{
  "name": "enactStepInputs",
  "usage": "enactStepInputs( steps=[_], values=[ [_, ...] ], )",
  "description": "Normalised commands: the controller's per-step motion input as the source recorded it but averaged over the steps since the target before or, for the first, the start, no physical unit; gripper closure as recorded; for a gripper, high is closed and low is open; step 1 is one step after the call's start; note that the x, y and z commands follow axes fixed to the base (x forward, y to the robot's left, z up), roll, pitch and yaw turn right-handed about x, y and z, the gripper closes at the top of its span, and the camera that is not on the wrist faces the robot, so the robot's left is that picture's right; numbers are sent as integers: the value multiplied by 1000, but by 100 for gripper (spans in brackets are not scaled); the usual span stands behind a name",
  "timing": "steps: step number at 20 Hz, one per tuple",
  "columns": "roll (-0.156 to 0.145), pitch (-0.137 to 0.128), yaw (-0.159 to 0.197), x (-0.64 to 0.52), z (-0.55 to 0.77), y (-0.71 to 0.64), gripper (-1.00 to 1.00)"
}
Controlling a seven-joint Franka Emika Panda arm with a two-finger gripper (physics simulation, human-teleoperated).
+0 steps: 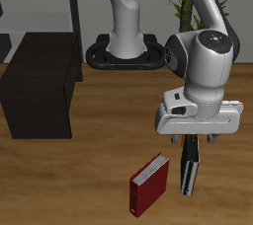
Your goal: Place the striped book in the top region of the shelf
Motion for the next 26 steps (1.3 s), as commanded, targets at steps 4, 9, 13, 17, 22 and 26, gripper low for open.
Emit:
enactStepInputs(
  steps=[4,9,13,17,22,26],
  values=[
    [13,35,-19,35,-249,-27,-100],
    [26,28,17,28,-308,-4,-100],
    [10,46,-17,8,-289,-35,100],
    [2,-6,-4,-81,-23,-20,100],
    [15,-30,-13,-152,195,-66,100],
    [32,-52,-4,-241,344,-73,100]
  ],
)
